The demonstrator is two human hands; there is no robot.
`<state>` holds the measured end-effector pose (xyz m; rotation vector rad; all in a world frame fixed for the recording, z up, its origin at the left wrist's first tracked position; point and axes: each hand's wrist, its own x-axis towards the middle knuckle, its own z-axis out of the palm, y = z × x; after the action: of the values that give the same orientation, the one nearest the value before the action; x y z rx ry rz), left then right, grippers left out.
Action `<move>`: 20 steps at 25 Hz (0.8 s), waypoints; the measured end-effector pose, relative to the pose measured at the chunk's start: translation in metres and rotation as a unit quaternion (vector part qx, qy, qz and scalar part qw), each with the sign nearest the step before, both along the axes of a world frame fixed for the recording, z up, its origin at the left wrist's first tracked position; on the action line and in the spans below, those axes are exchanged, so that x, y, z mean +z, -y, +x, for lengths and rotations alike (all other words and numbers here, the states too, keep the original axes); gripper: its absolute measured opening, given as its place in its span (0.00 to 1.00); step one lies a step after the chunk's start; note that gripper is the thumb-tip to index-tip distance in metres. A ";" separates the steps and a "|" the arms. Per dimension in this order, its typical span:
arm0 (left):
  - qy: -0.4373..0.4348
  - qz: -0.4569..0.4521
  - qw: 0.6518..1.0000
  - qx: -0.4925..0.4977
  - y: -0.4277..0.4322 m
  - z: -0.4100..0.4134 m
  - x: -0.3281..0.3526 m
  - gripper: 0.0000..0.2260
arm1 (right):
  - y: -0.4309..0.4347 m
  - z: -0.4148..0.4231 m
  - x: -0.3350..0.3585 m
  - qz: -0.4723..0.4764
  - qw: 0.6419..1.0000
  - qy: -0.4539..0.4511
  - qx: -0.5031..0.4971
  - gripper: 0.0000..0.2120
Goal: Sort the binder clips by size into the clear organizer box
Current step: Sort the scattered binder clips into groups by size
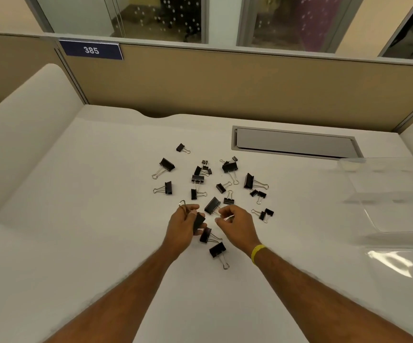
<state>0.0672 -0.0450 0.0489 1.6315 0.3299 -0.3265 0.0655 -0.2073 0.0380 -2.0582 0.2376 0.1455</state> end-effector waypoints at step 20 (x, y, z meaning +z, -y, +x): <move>-0.064 -0.075 0.995 -0.001 -0.084 0.061 -0.020 0.08 | -0.053 0.067 -0.008 -0.260 0.943 0.108 0.180 0.27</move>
<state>0.1283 0.0392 0.0291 1.4661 0.3912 -0.4472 0.1321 -0.1538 0.0304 -2.6081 -0.2703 0.0828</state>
